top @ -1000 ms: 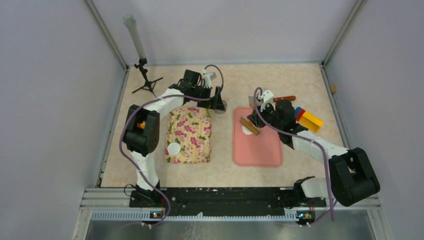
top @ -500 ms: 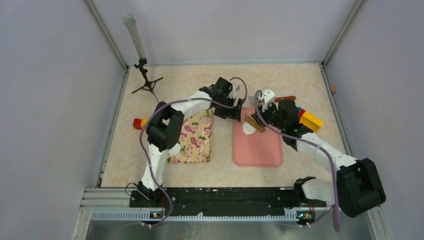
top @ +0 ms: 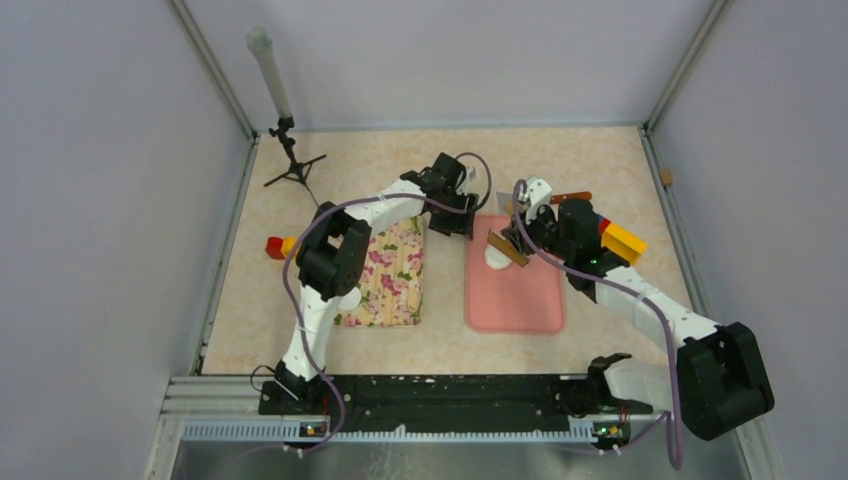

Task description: Roll out the dumpling wrappers from the dough

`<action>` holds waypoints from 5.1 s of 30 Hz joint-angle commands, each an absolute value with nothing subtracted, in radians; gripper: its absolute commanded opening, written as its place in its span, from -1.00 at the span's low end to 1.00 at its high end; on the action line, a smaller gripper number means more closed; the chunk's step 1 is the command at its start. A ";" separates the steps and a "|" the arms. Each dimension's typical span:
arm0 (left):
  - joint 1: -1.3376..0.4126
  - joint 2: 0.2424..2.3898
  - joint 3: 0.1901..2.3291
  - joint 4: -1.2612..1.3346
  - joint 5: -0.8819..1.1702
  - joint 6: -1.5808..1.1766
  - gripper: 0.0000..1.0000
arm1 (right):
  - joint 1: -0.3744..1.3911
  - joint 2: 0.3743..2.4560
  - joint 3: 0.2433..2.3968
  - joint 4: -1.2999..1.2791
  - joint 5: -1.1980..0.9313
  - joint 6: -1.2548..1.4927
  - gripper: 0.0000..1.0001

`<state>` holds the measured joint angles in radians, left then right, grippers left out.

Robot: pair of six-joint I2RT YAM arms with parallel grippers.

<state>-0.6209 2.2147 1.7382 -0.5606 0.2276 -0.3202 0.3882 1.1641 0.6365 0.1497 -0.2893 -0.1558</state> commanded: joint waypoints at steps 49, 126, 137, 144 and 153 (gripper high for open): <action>-0.382 2.118 1.418 -0.592 0.096 -0.276 -1.00 | 0.599 1.574 1.012 0.367 -0.298 -0.031 -1.00; -0.372 2.127 1.370 -0.520 0.330 -0.357 -1.00 | 0.632 1.852 0.782 0.257 -0.384 0.086 -1.00; -0.372 2.121 1.368 -0.520 0.333 -0.357 -1.00 | 0.632 1.848 0.780 0.262 -0.441 0.097 -1.00; -0.373 2.121 1.368 -0.520 0.331 -0.359 -1.00 | 0.632 1.822 0.778 0.257 -0.467 0.095 -1.00; -0.373 2.121 1.369 -0.522 0.327 -0.359 -1.00 | 0.632 1.799 0.785 0.257 -0.469 0.089 -1.00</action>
<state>-0.3473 2.0640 1.4311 -0.4149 0.3084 -0.3580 0.6186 1.7576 0.8577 0.5800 -0.4274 0.1154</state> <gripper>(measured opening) 0.007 0.300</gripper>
